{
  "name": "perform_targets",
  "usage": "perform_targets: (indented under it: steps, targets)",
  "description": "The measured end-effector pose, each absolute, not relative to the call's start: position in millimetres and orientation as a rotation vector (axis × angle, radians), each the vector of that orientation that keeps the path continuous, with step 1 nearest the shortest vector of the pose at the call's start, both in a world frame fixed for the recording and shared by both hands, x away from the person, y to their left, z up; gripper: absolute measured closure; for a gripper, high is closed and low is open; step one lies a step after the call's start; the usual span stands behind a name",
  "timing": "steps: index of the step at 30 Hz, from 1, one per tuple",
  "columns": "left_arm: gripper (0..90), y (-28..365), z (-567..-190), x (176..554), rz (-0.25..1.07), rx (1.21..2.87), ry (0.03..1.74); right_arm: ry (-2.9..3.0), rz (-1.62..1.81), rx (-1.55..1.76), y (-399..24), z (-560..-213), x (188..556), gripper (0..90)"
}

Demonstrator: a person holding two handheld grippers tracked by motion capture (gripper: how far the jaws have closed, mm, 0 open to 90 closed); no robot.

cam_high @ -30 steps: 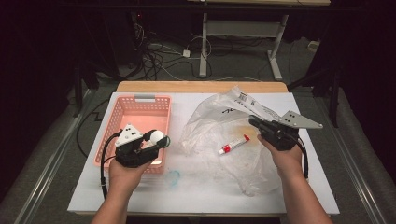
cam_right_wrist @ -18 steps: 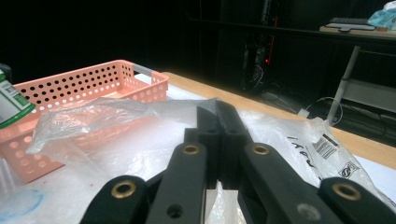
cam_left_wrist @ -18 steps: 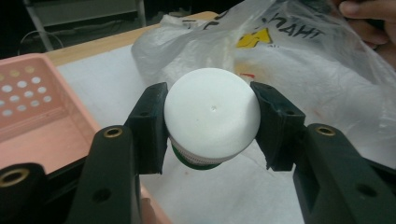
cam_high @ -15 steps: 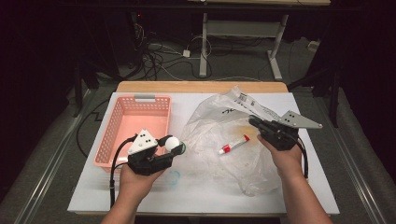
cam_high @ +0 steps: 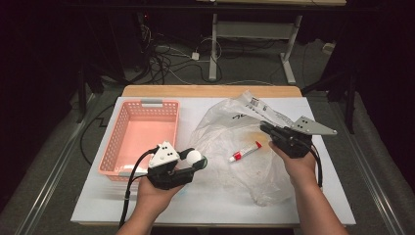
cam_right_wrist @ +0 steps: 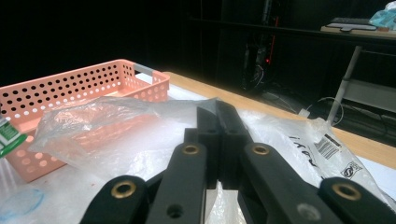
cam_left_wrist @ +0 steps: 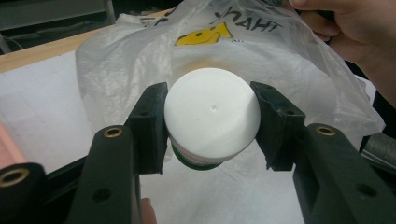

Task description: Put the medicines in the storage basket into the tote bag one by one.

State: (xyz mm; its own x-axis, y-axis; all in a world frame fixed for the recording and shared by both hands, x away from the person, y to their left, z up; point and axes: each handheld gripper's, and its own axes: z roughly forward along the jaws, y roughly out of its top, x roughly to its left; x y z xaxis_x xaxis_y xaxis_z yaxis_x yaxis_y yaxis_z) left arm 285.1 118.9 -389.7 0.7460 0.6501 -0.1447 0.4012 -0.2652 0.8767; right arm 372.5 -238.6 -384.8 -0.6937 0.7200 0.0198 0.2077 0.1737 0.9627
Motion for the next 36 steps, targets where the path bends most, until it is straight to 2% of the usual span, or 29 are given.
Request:
perform_targets:
  steps: [20,31,36]
  targets:
    - [48.6,38.1,-400.1,310.7,0.243,1.968,0.719,2.003,1.551,0.875,-240.9,-383.8,372.4,90.0]
    - [48.6,-5.1,-417.5,332.4,0.235,2.013,0.684,2.007,1.553,0.873,-240.9,-384.0,372.6,90.0]
    - [48.6,-15.7,-429.2,344.9,0.192,2.007,0.71,2.0,1.557,0.878,-241.3,-383.8,372.9,90.0]
